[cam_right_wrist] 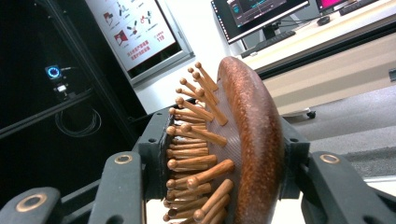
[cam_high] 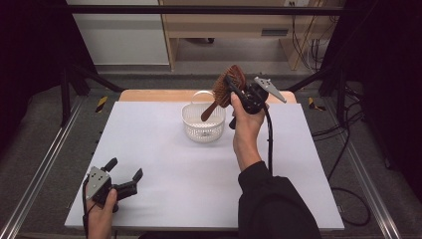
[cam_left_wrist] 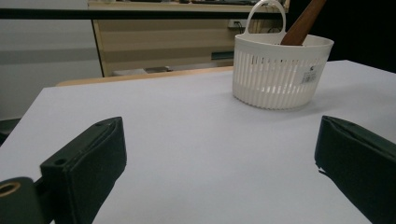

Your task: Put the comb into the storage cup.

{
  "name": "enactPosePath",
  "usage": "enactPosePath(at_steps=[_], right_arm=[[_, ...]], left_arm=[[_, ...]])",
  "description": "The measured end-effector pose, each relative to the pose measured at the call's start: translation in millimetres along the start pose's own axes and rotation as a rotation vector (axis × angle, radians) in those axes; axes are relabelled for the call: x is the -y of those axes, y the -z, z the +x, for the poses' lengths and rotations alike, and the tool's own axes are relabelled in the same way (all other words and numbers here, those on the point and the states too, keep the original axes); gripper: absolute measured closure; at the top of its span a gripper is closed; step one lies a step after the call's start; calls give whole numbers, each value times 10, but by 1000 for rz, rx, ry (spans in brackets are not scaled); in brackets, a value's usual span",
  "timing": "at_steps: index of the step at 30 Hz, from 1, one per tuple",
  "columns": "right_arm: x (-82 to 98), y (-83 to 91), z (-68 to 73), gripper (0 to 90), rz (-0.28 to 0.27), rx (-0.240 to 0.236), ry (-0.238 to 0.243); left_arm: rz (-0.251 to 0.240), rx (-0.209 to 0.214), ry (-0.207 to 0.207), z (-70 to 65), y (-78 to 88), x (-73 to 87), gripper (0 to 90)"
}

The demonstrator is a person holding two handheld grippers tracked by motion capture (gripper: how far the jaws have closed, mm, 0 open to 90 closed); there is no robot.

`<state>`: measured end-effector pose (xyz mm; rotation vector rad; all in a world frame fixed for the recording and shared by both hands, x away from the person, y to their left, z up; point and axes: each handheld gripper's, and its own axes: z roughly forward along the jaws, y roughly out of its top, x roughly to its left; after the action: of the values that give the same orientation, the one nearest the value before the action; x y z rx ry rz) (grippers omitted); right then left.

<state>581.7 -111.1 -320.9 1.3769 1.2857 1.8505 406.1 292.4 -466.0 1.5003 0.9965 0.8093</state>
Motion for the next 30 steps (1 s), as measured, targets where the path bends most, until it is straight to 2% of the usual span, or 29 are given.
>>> enactPosePath(at_steps=[11, 13, 14, 16, 30], right_arm=[[49, -5, -35, 501, 0, 11, 2], [75, -14, -42, 501, 7, 19, 4], [84, -17, -46, 501, 9, 19, 2], [107, -21, -51, 501, 10, 17, -3], [251, -63, -44, 500, 7, 15, 2]], left_arm=[[-1, -7, -5, 8, 4, 4, 22], [0, -27, -23, -2, 7, -1, 18], [-4, -22, -26, -5, 9, -1, 18], [-5, -8, 0, 3, 9, 4, 11], [-5, -9, -5, 9, 9, 6, 15]])
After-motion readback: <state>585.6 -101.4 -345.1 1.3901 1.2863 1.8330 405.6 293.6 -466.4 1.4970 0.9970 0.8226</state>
